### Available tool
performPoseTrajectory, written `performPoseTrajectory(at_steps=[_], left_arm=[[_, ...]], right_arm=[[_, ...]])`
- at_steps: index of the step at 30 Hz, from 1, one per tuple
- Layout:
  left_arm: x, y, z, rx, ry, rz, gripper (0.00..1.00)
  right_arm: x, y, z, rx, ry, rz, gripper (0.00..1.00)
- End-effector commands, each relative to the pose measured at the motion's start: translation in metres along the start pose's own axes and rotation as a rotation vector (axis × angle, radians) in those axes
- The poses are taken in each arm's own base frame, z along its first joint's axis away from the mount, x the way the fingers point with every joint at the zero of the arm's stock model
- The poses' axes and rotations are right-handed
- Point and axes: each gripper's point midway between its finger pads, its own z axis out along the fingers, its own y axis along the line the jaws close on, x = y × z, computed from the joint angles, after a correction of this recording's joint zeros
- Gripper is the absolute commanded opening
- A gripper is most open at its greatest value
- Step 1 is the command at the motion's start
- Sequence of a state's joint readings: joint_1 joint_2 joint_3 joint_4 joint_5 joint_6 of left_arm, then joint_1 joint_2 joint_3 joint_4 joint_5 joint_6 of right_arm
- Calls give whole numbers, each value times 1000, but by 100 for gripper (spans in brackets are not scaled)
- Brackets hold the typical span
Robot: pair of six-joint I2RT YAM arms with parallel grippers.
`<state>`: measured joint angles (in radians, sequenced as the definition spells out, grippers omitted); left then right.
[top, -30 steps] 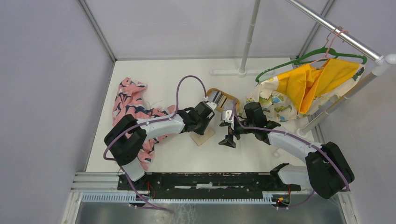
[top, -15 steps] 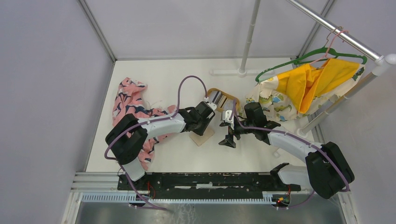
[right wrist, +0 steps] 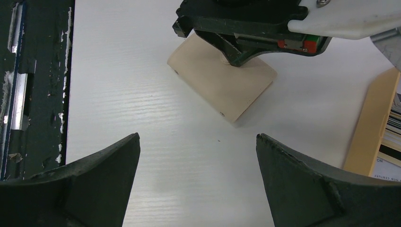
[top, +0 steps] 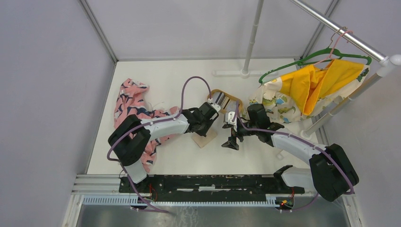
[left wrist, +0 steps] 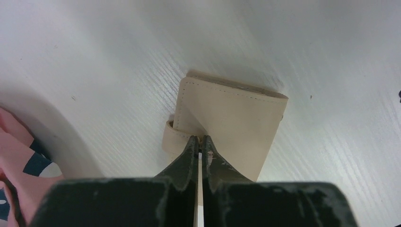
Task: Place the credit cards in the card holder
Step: Open the card holder at the center of the board.
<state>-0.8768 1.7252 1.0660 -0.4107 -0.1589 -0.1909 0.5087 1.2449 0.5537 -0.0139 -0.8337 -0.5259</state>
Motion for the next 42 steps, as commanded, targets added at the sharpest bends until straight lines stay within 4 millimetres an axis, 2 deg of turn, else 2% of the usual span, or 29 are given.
performPoseTrajectory(at_steps=[1, 18, 28, 32, 37, 42], left_arm=[[20, 6, 2, -24, 80, 42, 2], [9, 3, -31, 1, -17, -215, 2], [10, -3, -35, 32, -17, -296, 2], [11, -7, -37, 56, -4, -274, 14], [15, -5, -47, 61, 10, -239, 36], [21, -3, -45, 27, 37, -225, 38]], right_arm=[[-19, -8, 0, 8, -39, -59, 98], [-18, -1, 3, -14, -59, -78, 97], [-16, 6, 8, -40, -52, -90, 97], [-16, 7, 8, -42, -49, -94, 97], [-16, 7, 8, -45, -49, -96, 97], [-16, 7, 9, -45, -47, -95, 97]])
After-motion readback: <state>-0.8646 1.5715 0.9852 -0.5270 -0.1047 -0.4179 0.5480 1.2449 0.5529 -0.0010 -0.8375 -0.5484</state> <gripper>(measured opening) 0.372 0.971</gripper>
